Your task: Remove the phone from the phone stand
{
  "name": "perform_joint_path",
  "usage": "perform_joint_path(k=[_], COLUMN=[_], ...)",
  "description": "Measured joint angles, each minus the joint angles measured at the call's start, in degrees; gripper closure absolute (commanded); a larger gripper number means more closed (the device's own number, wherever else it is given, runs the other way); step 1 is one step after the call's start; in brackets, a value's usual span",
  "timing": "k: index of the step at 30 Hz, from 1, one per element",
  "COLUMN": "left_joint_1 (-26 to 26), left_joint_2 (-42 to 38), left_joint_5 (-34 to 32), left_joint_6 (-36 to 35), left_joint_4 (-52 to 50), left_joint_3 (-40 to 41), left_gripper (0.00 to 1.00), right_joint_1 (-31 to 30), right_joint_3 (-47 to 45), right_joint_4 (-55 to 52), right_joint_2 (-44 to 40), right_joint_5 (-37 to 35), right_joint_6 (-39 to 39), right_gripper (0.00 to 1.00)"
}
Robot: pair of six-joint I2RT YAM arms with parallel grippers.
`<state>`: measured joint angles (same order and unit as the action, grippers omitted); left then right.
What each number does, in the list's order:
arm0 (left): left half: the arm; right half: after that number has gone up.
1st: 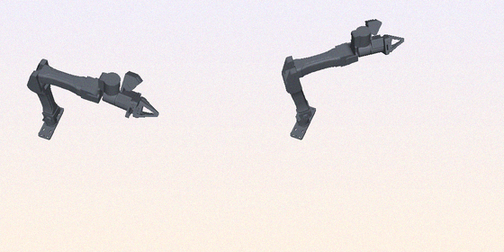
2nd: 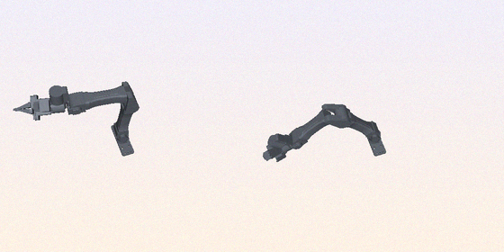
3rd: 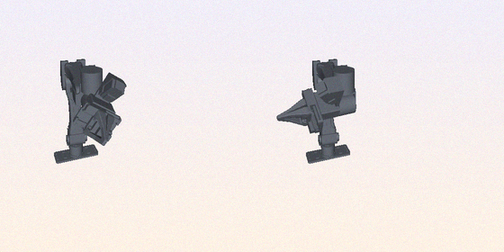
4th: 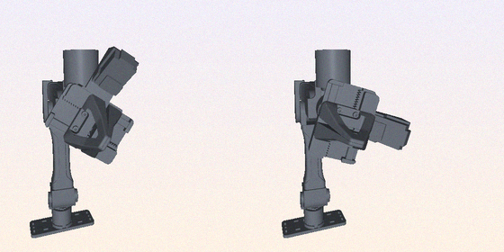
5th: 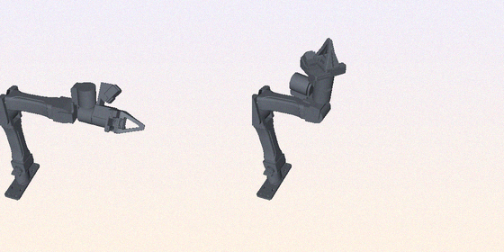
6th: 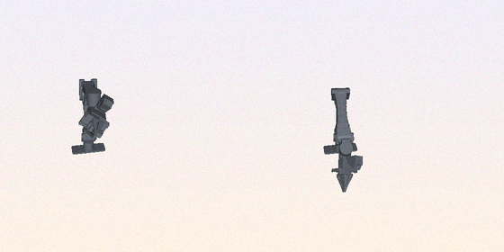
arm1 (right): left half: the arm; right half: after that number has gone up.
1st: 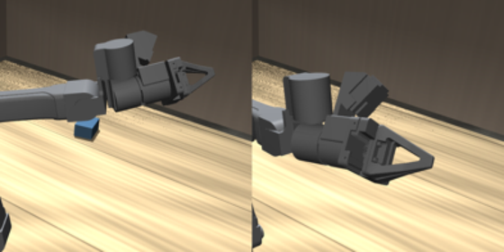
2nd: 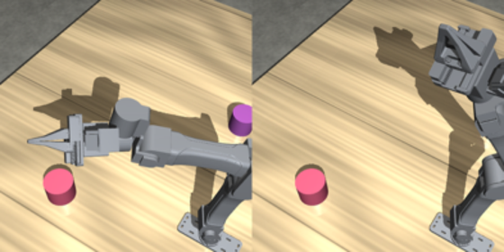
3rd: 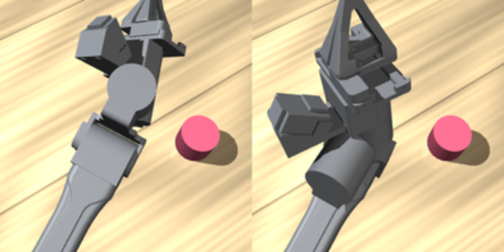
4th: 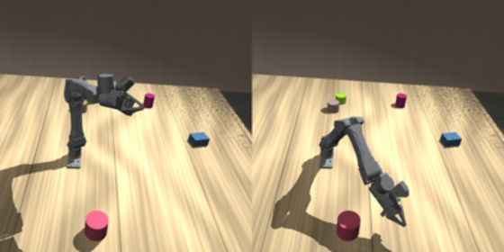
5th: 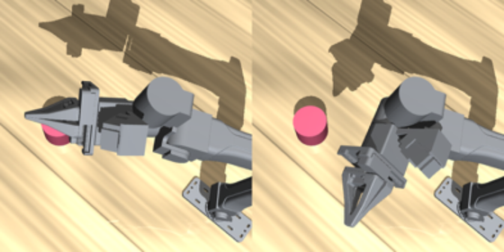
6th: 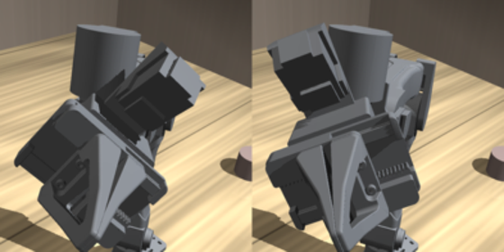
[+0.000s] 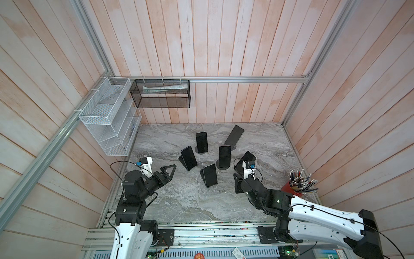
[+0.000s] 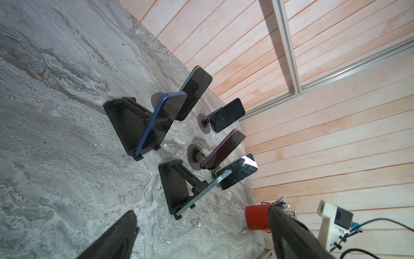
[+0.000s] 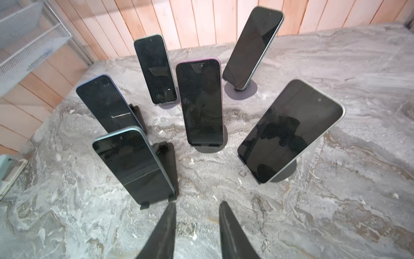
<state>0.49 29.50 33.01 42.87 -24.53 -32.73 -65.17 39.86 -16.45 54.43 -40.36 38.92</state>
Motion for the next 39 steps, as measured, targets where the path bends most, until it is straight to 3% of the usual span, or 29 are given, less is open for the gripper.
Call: perform_joint_path(k=[6, 8, 16, 17, 18, 27, 39], left_joint_1=[0.0, 0.0, 0.0, 0.0, -0.02, 0.0, 0.0], left_joint_2=[-2.27, -2.4, -2.19, -2.19, -2.21, -1.84, 1.22], left_joint_5=[2.49, 3.32, 4.55, 4.55, 4.55, 4.7, 6.78], left_joint_6=[1.44, 2.36, 2.49, 2.34, 2.12, 0.59, 0.28], left_joint_4=[2.19, 2.47, 2.25, 2.1, 1.88, 0.68, 1.42], left_joint_3=[4.22, 6.05, 7.56, 7.56, 7.54, 5.68, 4.22], left_gripper=[0.06, 0.06, 0.07, 0.07, 0.06, 0.06, 0.06], right_joint_1=[0.0, 0.0, 1.11, 1.51, 1.99, 3.63, 5.01], right_joint_3=[9.16, 11.21, 15.32, 16.59, 17.81, 24.57, 25.03], right_joint_4=[0.5, 1.44, 3.89, 3.89, 3.93, 2.82, 2.36], right_joint_2=[9.53, 12.76, 21.33, 22.43, 23.37, 29.97, 33.59], right_joint_5=[1.62, 3.56, 9.99, 10.95, 12.07, 17.11, 19.52], right_joint_6=[-3.74, -4.66, -5.14, -5.16, -5.11, -6.32, -9.35], right_gripper=[0.23, 0.16, 0.11, 0.1, 0.02, 0.02, 0.02])
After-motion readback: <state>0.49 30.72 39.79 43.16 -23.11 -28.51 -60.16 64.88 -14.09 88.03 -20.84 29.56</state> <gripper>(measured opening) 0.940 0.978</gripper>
